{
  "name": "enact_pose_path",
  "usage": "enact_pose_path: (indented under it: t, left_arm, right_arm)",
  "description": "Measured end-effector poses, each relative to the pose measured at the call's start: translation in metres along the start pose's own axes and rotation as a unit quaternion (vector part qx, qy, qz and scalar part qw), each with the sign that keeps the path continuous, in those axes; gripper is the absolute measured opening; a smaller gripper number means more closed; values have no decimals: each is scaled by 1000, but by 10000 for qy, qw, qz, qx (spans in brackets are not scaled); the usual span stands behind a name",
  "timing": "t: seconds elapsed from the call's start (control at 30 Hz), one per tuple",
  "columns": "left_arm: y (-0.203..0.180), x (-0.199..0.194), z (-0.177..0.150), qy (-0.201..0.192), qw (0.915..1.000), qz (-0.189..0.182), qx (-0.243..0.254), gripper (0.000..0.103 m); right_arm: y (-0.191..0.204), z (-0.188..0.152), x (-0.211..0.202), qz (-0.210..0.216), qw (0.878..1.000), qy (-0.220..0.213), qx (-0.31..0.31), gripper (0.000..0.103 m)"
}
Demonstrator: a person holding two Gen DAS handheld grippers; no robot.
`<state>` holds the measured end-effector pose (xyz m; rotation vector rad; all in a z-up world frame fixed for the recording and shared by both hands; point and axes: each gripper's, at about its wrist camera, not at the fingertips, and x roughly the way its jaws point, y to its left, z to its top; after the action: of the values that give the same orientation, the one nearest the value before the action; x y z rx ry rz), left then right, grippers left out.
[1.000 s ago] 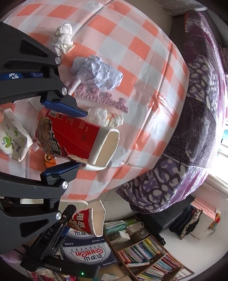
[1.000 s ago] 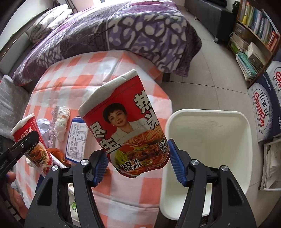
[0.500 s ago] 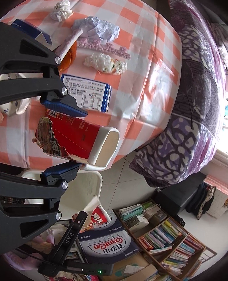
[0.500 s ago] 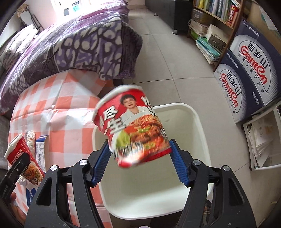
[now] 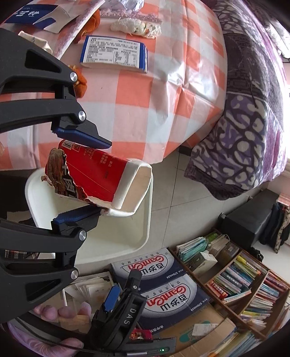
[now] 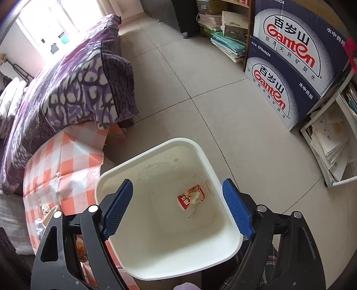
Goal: Collect trash
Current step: 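Lower the left tool into the bin and open it, dropping the red carton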
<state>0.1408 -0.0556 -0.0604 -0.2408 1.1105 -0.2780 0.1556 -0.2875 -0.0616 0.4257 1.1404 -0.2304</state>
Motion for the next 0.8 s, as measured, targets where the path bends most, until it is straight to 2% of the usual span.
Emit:
enact_pose_path:
  t: [0.2, 0.33, 0.4, 0.47, 0.6, 0.8]
  left_arm:
    - [-24, 15, -1, 136, 9996, -249, 34, 50]
    - [-32, 19, 3, 175, 9973, -695, -125, 53]
    - [-34, 20, 7, 202, 9958, -863, -215, 63]
    - [-33, 17, 11, 199, 9955, -885, -258, 65]
    - [-25, 2, 18, 31, 9991, -414, -102, 66]
    - [12, -18, 21, -147, 9985, 520, -46, 66]
  right_arm:
    - [-19, 8, -7, 109, 9991, -89, 389, 82]
    - [-31, 12, -11, 183, 9976, -147, 652, 82]
    - [-32, 13, -13, 204, 9971, -191, 702, 82]
    - [-30, 12, -16, 200, 9971, -259, 681, 83]
    - [-15, 7, -19, 297, 9975, -358, 524, 90]
    - [24, -6, -20, 301, 9983, -483, 96, 91]
